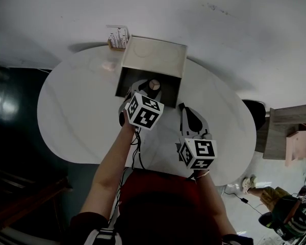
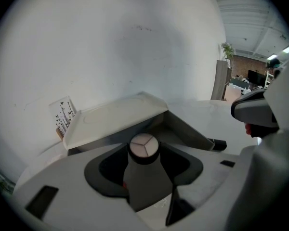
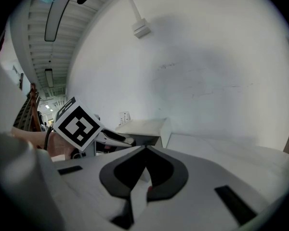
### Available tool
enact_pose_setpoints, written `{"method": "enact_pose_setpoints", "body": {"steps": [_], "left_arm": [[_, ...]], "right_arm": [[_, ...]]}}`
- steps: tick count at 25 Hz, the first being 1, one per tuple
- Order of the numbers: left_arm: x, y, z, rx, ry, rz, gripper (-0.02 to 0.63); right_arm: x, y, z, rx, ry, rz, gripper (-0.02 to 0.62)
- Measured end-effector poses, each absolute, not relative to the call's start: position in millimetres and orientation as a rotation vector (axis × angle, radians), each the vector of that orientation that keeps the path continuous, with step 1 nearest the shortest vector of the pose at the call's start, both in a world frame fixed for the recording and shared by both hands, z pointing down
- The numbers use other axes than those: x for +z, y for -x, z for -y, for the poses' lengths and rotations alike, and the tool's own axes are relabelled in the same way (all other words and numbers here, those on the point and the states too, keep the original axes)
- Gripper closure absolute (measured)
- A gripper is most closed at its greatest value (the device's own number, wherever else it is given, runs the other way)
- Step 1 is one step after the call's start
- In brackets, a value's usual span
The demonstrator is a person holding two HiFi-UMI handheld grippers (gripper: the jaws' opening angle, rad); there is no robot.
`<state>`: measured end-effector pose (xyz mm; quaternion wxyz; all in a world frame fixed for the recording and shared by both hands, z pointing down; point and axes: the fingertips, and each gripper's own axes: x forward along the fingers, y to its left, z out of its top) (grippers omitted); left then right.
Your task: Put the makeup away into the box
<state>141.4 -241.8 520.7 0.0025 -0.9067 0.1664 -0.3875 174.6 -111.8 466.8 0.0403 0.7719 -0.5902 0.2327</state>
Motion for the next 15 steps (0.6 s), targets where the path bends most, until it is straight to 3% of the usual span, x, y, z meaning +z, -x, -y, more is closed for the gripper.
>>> {"method": "enact_pose_setpoints", "body": {"steps": [15], "left_arm": [[522.8,-141.4,242.1,-1.23,2.819,-0.519,0.379]], "right_arm": [[468.9,-172.6,115.6,0.71,-2.35,1.817,0.583]]}}
